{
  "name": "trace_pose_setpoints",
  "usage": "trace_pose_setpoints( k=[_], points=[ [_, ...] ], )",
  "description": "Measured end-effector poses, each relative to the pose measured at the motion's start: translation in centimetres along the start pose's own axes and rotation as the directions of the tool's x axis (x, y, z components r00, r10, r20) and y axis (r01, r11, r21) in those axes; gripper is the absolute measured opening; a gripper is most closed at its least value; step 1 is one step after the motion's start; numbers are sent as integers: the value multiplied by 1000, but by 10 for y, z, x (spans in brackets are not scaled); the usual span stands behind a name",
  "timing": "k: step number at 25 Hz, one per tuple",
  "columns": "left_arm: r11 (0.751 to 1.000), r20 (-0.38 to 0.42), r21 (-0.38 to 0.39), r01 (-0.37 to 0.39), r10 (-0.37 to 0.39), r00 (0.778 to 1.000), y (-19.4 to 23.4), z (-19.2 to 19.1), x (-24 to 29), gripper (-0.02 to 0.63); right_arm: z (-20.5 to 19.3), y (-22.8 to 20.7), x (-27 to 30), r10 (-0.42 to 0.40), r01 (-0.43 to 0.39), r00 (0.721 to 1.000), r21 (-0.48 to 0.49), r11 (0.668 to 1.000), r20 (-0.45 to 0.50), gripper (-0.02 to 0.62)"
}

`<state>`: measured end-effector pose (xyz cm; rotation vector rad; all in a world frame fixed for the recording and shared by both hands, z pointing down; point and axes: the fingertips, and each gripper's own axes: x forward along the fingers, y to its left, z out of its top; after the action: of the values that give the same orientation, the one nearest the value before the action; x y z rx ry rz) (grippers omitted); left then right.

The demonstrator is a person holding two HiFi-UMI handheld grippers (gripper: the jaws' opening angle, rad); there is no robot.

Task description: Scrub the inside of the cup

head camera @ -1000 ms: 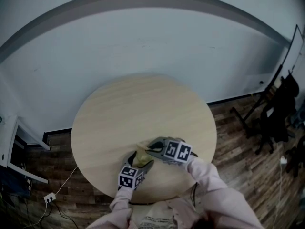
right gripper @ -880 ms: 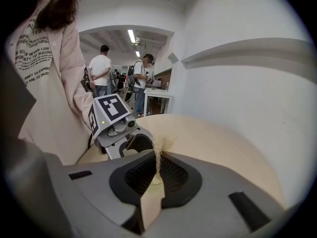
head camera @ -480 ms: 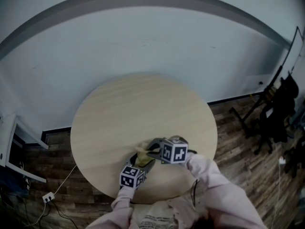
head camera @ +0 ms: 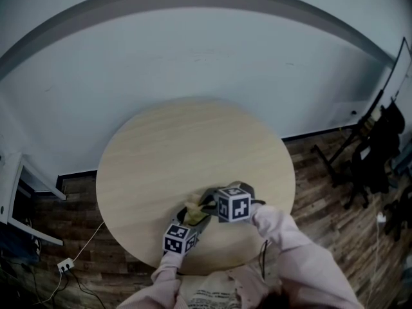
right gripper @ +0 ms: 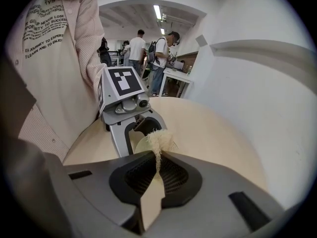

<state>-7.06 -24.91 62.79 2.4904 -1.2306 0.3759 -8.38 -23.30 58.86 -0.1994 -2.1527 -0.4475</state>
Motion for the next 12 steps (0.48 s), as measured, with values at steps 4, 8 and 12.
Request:
trace_pose_setpoints(
  k=[4,8,12],
  points=[
    [1000,0,1,3,-3,1000,1,-1,-1,370,-2,6,5,30,-32,999,-30,999,-37,29],
    [1000,1,3,4,-4,1000,2,-2,0,370,-5,6,10,41,-45,997,-55,997,-69,29],
    [1000,3,16,1,-1,1000,1,-1,-1,370,-8,7,11,64,-71,992,-65,995,-107,29]
  ],
)
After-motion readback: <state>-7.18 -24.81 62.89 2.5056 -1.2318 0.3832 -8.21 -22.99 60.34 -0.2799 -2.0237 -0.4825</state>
